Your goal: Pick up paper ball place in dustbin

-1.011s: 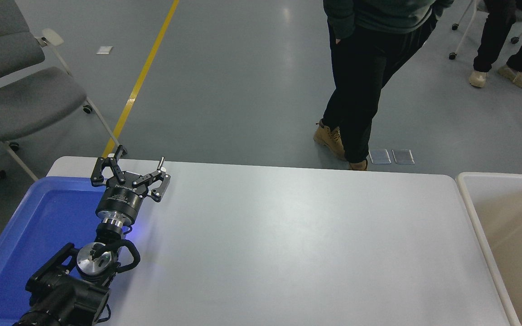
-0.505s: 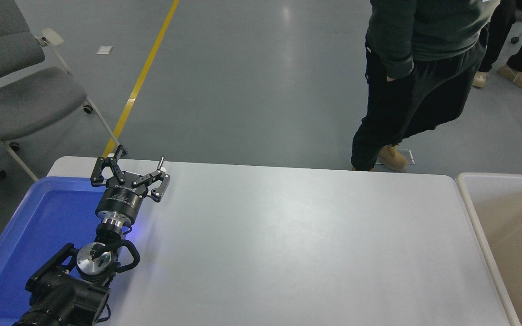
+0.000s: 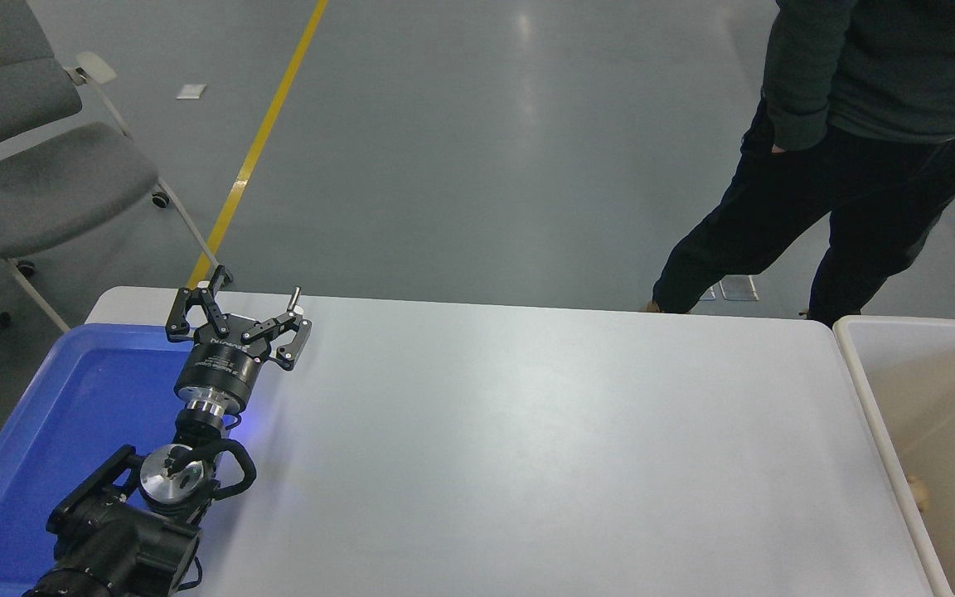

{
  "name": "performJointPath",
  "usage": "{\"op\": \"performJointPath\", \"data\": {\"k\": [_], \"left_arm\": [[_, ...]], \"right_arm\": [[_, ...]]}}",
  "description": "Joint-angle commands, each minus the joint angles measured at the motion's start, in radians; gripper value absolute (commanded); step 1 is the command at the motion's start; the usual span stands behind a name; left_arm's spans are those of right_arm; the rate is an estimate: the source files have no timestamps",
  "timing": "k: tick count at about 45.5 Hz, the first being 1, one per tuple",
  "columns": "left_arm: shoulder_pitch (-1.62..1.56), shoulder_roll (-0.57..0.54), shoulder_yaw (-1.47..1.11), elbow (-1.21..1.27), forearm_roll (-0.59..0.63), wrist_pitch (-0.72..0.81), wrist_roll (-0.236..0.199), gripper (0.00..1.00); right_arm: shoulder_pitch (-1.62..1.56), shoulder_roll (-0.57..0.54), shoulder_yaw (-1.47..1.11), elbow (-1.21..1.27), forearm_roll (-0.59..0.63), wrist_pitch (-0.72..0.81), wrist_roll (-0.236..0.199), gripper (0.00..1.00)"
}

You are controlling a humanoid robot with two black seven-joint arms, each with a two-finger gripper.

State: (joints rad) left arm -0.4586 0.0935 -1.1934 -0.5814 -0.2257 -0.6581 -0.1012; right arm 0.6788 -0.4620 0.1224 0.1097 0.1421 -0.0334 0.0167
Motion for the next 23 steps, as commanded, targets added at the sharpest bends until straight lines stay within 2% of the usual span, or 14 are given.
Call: {"op": "performJointPath", "data": {"k": [1,8,14,23], "left_arm": [[0.000,0.000,0.000,0.000,0.000,0.000,0.000,0.99],[0.000,0.000,0.000,0.000,0.000,0.000,0.000,0.99],[0.000,0.000,0.000,0.000,0.000,0.000,0.000,0.99],[0.000,0.000,0.000,0.000,0.000,0.000,0.002,0.99]], "right_arm": [[0.090,-0.128,-0.052,0.257,-0.029,0.003,0.002,1.00],[0.200,-0.247,-0.027,0.507,-0.128,0.001,0.000,1.00],[0.312,-0.296,-0.027,0.640,-0.130,-0.002,0.000,1.00],[0.461,-0.317,-0.032,0.714,-0.131,0.003,0.000,1.00]]}}
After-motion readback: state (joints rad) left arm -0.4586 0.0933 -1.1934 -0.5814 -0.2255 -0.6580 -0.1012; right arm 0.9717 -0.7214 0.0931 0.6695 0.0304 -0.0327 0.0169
